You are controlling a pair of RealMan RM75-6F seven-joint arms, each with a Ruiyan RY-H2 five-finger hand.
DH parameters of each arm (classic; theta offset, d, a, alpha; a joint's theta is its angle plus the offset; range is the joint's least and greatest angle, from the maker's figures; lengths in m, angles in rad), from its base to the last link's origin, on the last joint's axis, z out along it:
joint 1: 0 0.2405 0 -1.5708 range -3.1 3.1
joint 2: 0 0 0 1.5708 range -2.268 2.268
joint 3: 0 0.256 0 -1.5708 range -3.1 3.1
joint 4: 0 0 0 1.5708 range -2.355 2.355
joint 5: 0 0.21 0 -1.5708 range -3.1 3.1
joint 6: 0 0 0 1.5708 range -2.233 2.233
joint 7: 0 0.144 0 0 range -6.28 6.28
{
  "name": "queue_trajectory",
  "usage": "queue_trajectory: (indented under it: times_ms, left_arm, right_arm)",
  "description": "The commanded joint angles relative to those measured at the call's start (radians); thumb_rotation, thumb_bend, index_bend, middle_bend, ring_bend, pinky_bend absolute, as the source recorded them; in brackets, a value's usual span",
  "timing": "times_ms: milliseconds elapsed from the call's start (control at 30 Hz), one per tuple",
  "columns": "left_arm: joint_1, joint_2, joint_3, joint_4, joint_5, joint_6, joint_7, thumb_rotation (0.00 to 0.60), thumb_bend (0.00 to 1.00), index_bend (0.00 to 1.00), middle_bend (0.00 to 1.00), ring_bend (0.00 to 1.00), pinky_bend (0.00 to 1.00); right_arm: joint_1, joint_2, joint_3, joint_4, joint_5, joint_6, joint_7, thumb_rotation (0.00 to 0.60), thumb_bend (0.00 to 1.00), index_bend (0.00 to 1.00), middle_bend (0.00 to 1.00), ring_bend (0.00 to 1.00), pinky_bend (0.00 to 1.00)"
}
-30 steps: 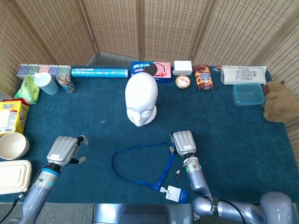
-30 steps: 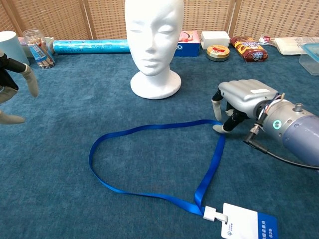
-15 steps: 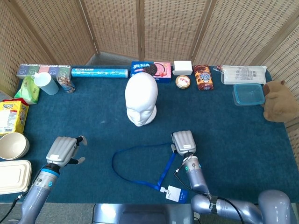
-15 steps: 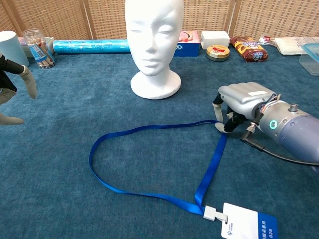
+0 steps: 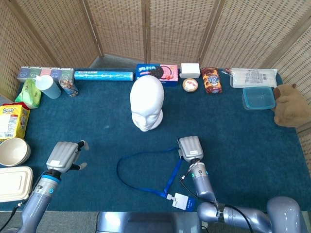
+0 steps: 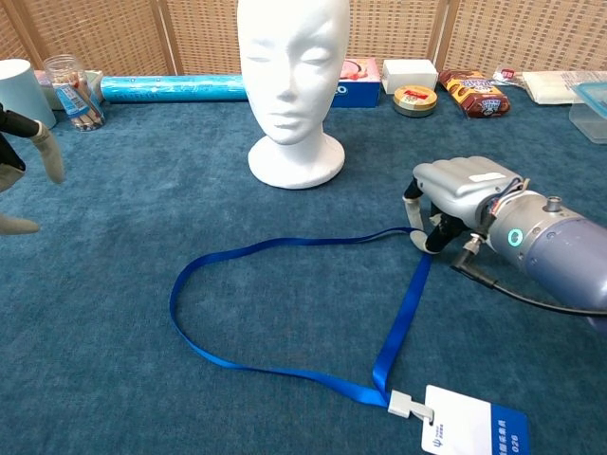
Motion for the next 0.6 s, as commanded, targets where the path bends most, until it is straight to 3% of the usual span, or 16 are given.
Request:
queue_trajectory:
  times_ms: [33,233,600]
  left_arm:
    - [-0.009,-0.008,-0.01,-0.001,-0.012,0.005,0.019,0.599,0.18,0.45,0.84,0.91,1.0]
    - [-0.065,-0.053,-0.039,0.005,-0.065,-0.016,0.118,0.599,0.18,0.48,0.93,1.0,1.0]
    - [-0.205,-0.241,-0.111,0.056,-0.272,-0.016,0.328,0.568,0.18,0.52,1.0,1.0,1.0]
  right_arm:
    - [0.001,0.002,0.0,-0.007,0.001,0.002,0.003,0.556,0.5,0.58,1.0,1.0,1.0]
    - [0.0,0.004,-0.006,-0.023,-0.002,0.003,0.015,0.559,0.5,0.58,1.0,1.0,1.0]
    - [-0.001,0.023,-0.015,-0.063,-0.018,0.011,0.032,0.563,0.5,0.58,1.0,1.0,1.0]
